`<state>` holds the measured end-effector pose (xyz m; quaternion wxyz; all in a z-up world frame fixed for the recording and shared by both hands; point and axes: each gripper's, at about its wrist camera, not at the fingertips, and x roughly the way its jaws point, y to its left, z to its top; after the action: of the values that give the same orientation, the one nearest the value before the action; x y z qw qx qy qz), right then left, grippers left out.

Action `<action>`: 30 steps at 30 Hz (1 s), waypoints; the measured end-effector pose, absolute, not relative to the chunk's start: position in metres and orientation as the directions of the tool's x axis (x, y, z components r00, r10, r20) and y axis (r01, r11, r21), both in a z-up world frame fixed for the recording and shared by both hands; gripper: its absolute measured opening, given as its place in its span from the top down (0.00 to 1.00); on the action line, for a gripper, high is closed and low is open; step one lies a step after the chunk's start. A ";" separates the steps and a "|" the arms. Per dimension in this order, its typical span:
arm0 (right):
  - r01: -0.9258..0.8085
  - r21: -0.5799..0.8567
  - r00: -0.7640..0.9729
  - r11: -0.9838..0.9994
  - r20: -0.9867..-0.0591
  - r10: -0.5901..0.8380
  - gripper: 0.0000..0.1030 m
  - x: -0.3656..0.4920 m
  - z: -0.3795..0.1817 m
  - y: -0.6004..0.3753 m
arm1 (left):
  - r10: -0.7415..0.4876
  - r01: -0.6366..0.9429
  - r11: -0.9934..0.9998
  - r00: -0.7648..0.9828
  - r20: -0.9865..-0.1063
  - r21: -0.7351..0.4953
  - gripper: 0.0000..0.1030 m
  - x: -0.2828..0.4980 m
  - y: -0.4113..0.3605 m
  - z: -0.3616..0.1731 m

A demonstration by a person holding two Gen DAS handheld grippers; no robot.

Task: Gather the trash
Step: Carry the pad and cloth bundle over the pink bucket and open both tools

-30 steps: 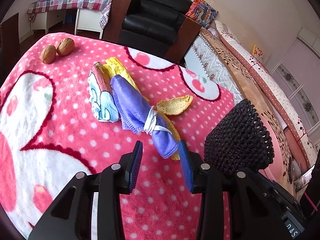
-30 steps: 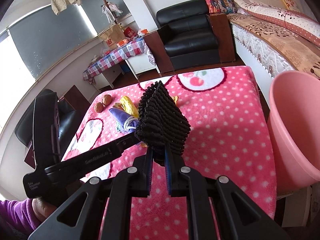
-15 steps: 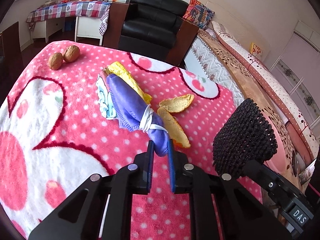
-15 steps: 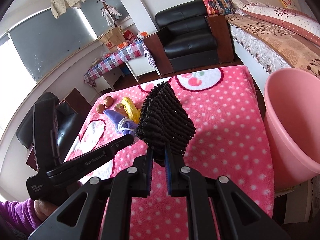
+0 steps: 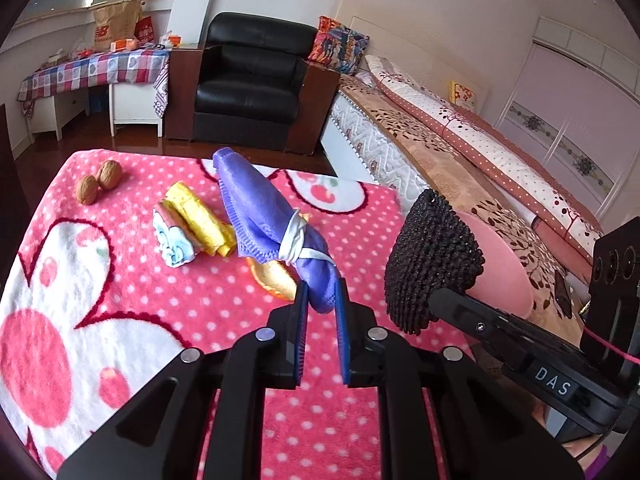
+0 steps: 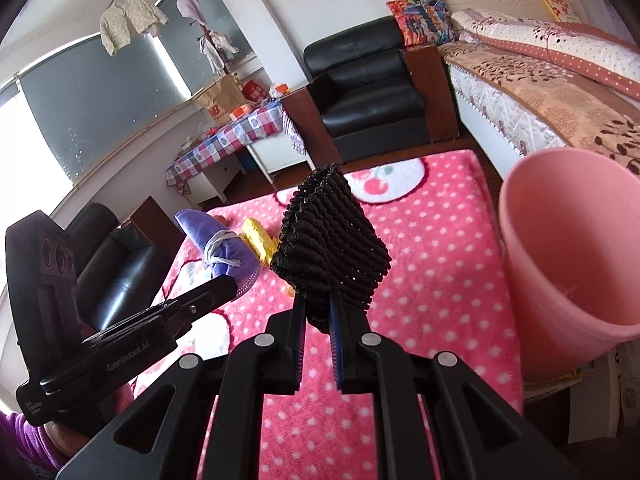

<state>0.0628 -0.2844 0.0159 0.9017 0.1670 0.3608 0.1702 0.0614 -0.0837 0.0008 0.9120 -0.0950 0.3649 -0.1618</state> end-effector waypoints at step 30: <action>0.192 0.429 0.782 0.883 -0.611 0.127 0.90 0.042 -0.001 -0.471 | -0.569 0.596 0.767 0.459 -0.682 -0.238 0.88 0.076 -0.282 -0.006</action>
<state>0.0422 -0.4713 -0.0005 0.9123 0.2417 0.3300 -0.0178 0.0763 -0.2821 -0.0060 0.8541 0.0175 0.3924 -0.3411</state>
